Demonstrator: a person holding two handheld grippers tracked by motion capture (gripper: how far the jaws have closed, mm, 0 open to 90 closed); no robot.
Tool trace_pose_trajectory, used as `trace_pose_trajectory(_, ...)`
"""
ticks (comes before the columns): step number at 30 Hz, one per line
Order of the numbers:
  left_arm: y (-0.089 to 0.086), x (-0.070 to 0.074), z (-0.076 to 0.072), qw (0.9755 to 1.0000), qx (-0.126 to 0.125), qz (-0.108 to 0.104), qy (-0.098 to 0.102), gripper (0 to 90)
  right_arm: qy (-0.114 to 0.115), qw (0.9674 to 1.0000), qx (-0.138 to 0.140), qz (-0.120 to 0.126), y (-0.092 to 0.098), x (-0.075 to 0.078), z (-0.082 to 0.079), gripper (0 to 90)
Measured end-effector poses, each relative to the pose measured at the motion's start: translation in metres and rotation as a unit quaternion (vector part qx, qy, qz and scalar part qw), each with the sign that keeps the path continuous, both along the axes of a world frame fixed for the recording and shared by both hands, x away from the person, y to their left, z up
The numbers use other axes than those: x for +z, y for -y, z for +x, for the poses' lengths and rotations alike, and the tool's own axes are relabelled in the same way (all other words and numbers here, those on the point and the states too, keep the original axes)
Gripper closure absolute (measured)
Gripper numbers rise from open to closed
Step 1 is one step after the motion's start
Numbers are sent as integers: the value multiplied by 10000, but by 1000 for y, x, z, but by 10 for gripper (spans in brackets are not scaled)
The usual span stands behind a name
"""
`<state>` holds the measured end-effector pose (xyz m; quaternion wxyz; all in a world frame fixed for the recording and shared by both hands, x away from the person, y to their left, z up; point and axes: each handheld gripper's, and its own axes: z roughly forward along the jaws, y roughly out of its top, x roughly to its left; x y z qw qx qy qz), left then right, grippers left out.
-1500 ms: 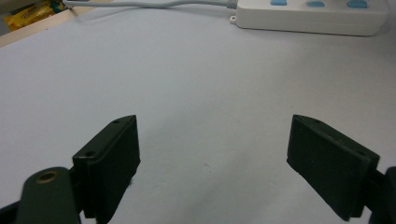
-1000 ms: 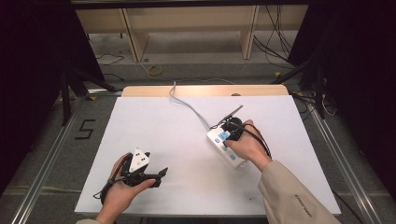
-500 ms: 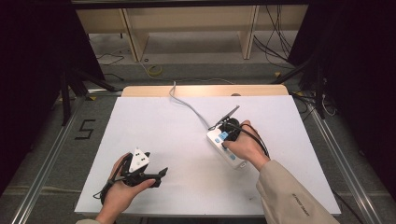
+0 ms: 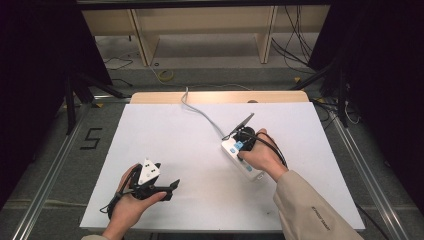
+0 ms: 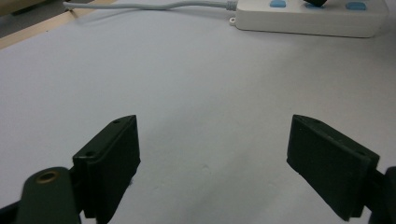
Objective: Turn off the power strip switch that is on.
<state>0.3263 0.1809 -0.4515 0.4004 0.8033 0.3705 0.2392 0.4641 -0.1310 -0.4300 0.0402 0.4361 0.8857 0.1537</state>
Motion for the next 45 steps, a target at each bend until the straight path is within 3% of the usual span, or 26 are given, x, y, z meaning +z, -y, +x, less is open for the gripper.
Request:
trace_pose_trajectory(31,1,1,0,10000,-4,23,16,169,-183,9996,-40,-191,-5,1,4,900)
trace_pose_trajectory(45,1,1,0,10000,-11,26,29,169,-158,9993,-32,-341,-9,2,3,900)
